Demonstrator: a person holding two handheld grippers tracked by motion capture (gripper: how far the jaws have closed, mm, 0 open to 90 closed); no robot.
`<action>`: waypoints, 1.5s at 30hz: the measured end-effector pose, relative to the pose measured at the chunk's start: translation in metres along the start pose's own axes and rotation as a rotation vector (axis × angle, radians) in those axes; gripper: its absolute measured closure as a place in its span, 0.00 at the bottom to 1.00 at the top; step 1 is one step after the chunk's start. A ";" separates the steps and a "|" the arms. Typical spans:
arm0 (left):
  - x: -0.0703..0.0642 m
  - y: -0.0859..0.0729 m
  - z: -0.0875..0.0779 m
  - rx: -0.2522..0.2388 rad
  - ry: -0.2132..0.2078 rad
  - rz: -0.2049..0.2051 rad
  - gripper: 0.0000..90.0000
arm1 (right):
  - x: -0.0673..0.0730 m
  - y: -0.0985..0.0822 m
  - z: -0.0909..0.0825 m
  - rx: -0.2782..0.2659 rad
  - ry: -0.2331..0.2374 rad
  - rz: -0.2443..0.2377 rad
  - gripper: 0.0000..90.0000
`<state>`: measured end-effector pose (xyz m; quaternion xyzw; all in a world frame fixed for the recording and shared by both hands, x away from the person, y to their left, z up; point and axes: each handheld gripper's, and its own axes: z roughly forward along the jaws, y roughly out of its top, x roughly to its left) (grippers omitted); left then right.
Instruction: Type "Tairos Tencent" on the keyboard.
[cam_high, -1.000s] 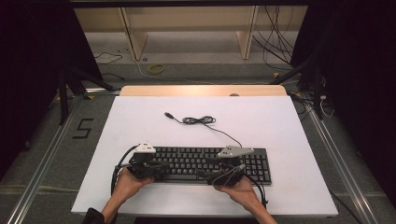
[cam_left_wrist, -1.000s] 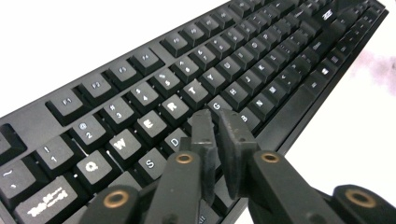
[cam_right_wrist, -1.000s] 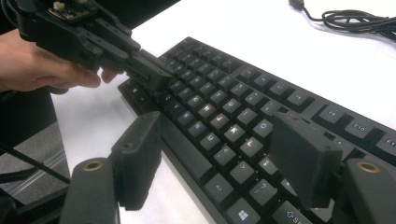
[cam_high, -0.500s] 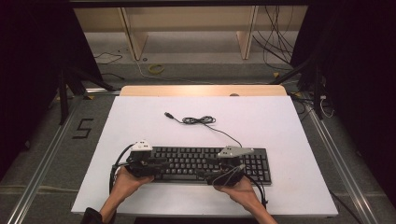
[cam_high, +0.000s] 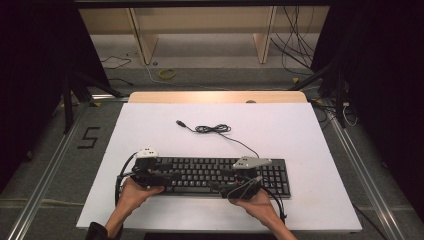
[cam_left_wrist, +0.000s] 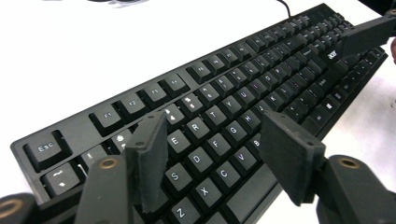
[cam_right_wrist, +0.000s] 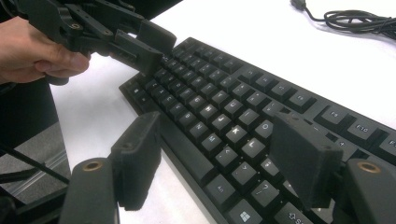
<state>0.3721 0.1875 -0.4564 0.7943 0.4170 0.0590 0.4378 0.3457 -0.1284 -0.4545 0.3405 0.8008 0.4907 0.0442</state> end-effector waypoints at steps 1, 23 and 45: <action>0.000 0.000 0.000 -0.006 0.000 -0.004 0.45 | 0.000 0.000 0.000 0.000 0.000 0.000 0.38; 0.009 0.005 -0.002 -0.022 0.004 -0.023 0.43 | 0.001 0.000 0.001 -0.001 0.002 0.000 0.38; 0.014 0.004 0.013 0.050 0.056 0.002 0.92 | 0.002 0.000 0.002 0.002 0.005 -0.002 0.38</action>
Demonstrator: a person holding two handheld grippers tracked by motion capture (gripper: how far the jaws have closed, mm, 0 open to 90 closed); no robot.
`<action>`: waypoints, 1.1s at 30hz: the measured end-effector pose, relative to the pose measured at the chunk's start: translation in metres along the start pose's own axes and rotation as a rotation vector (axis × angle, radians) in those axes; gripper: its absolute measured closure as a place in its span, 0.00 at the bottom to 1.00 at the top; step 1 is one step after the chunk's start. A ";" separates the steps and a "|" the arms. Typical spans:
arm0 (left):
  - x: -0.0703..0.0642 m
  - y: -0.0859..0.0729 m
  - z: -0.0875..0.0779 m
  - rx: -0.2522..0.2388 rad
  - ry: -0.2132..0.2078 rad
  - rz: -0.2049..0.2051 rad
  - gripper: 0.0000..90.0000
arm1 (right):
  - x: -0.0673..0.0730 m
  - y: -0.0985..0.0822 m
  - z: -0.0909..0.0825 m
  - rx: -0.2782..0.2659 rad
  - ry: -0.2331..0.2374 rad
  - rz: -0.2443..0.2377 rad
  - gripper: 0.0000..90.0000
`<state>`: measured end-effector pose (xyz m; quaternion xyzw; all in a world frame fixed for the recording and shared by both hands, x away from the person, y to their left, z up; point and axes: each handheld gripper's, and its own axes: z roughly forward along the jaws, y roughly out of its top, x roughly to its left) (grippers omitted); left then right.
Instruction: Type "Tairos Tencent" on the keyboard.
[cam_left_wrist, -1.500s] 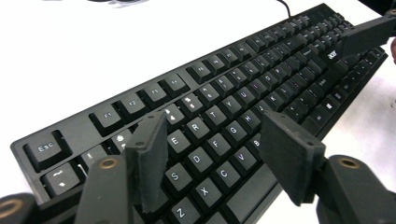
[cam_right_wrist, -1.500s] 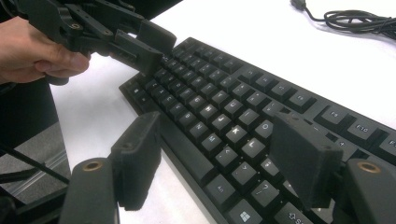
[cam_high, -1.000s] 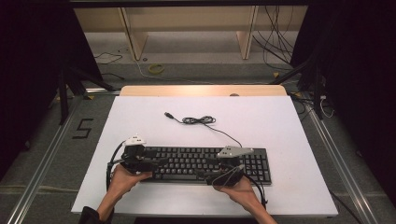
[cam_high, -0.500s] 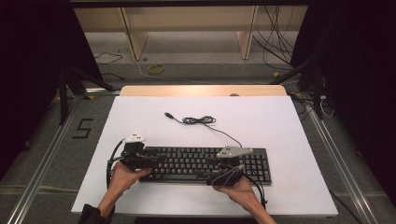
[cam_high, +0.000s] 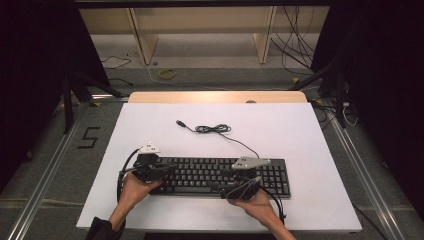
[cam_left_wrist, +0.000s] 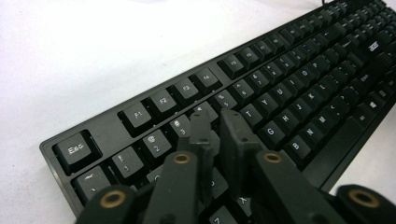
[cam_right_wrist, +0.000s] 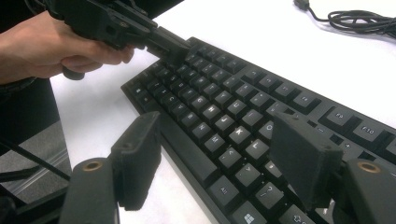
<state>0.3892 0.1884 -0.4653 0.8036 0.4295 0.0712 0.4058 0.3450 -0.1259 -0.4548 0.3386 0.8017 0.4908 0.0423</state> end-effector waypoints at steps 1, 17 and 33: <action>0.000 0.000 0.001 0.000 0.000 0.001 0.93 | 0.000 0.000 0.000 0.000 0.000 -0.001 0.38; -0.002 0.001 0.012 0.022 0.002 0.015 0.99 | 0.000 -0.001 0.002 0.004 0.004 0.000 0.38; -0.005 -0.002 0.019 0.050 0.010 0.030 0.99 | 0.001 0.000 0.001 0.001 0.004 -0.002 0.38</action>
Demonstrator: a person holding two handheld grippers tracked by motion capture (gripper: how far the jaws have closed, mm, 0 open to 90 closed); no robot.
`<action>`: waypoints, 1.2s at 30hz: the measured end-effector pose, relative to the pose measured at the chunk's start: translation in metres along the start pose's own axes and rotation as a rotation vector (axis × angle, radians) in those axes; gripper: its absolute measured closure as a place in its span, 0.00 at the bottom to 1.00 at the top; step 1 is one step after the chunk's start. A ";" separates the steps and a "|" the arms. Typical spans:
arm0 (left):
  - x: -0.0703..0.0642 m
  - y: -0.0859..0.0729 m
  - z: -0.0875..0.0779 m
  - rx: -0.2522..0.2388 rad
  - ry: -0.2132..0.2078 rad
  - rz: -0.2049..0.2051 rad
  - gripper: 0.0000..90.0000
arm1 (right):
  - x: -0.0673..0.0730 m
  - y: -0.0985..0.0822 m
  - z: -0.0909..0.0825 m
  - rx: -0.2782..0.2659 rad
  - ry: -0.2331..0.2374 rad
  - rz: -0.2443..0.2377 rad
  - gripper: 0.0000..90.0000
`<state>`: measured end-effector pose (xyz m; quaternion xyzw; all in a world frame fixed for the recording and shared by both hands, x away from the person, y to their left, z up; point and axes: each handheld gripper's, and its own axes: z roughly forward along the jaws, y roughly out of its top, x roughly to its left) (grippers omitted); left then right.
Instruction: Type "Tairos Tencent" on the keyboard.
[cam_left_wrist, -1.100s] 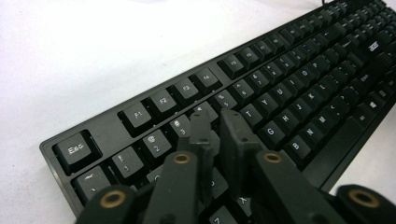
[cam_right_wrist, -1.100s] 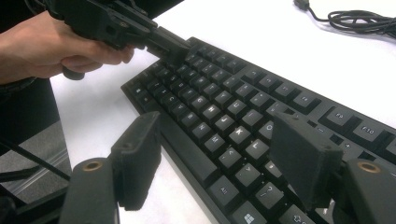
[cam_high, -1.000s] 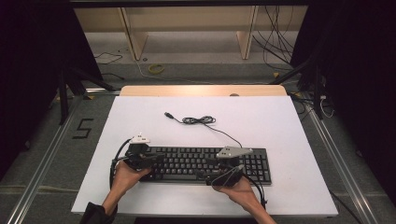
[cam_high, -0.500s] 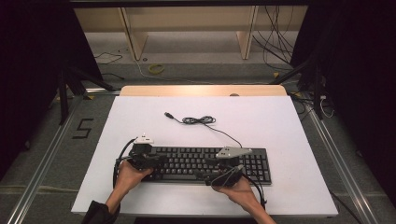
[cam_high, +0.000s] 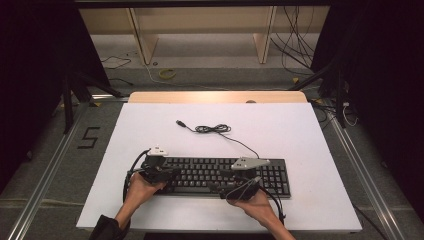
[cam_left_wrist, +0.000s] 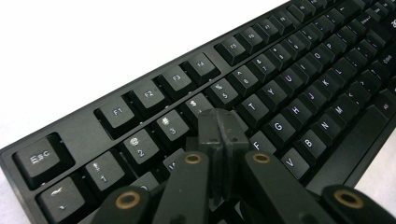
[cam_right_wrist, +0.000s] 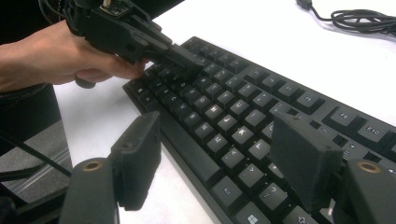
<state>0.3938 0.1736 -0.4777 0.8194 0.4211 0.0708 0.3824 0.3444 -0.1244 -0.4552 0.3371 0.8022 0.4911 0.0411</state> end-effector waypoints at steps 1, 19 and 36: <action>0.000 0.000 0.000 0.000 0.002 0.000 0.99 | 0.000 0.000 0.000 -0.001 0.001 0.000 0.38; 0.000 0.003 -0.019 -0.084 -0.052 -0.042 0.64 | 0.002 0.002 0.000 -0.007 0.001 -0.005 0.39; -0.008 -0.002 -0.034 -0.159 -0.077 -0.071 0.42 | 0.005 0.007 0.007 -0.005 0.003 -0.015 0.42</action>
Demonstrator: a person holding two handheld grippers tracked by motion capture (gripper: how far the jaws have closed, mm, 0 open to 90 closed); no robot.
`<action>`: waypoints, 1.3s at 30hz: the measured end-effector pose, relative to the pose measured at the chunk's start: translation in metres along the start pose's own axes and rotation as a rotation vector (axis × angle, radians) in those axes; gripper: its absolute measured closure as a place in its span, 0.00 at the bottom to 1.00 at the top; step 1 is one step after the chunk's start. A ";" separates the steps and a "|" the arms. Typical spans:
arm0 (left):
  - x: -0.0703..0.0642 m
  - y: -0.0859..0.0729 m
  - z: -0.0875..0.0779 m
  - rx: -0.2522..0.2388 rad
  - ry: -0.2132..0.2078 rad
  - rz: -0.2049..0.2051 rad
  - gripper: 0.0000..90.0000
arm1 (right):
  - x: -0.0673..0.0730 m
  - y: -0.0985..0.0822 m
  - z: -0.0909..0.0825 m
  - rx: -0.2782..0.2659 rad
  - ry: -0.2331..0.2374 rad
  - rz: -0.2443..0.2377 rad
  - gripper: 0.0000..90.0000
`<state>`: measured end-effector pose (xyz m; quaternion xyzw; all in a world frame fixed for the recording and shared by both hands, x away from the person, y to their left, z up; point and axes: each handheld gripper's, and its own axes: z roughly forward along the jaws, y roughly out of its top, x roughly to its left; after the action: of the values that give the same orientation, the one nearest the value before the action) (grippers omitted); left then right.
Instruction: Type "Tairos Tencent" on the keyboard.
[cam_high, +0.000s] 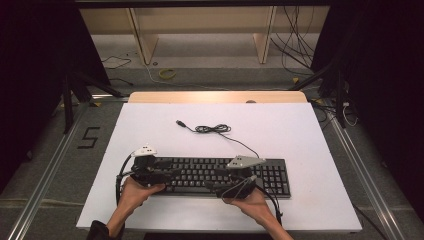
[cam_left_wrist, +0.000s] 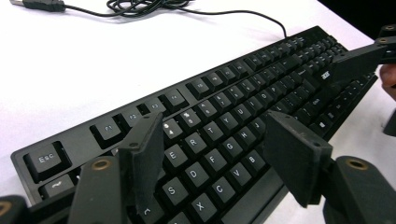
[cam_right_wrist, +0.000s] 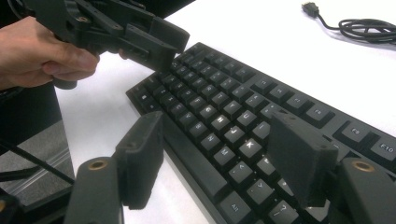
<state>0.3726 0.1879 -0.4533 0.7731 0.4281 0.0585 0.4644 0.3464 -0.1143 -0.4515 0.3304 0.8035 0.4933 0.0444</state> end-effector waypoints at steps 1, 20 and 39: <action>0.000 0.000 -0.001 0.001 0.000 0.003 0.41 | 0.000 0.001 0.001 0.000 0.000 -0.001 0.42; -0.008 -0.006 -0.009 -0.028 -0.010 0.016 0.38 | 0.004 0.009 0.026 0.079 -0.030 -0.016 0.82; -0.014 -0.017 -0.012 -0.038 -0.020 0.034 0.36 | 0.007 0.008 0.048 0.145 -0.038 -0.046 1.00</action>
<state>0.3478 0.1890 -0.4549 0.7718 0.4092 0.0667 0.4821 0.3638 -0.0709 -0.4677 0.3234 0.8436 0.4262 0.0467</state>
